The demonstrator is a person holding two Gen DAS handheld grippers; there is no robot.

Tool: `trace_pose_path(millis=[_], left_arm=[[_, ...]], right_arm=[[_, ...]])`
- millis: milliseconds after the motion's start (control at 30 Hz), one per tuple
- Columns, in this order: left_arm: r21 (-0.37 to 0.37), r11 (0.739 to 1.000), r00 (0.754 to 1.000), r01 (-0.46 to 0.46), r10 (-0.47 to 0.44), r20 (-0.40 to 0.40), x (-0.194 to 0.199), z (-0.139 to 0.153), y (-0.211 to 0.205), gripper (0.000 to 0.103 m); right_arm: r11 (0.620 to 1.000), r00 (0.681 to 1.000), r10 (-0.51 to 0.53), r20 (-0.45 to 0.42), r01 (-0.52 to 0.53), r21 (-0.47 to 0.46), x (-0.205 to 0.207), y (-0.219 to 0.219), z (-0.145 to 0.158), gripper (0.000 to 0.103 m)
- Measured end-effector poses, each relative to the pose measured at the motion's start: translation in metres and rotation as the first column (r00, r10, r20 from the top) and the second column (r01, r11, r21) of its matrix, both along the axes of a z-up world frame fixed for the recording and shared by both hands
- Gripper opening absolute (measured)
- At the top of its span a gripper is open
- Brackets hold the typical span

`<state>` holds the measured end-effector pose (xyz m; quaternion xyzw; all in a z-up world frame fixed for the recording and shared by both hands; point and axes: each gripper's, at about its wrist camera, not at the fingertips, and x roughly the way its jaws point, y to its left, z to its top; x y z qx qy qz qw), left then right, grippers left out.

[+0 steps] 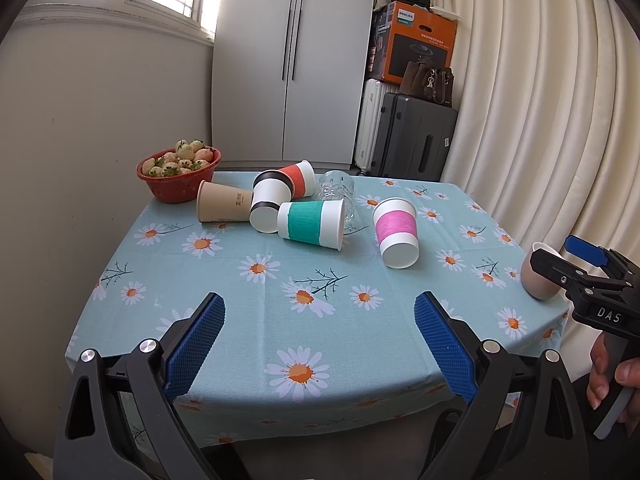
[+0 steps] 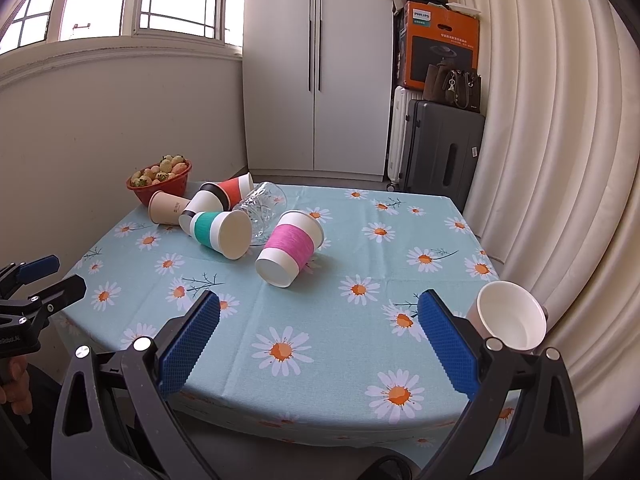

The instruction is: Flip cup upright

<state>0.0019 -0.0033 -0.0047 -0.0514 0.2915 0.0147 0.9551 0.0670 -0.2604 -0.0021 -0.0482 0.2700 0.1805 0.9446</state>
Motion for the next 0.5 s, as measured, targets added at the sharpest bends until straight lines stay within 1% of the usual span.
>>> trace_pose_path(millis=[500], left_arm=[[-0.003, 1.0, 1.0, 0.0, 0.0, -0.001, 0.0003, -0.0004, -0.0022, 0.093]], right_arm=[[1.0, 1.0, 0.0, -0.002, 0.0, -0.002, 0.0004, -0.001, -0.0018, 0.098]])
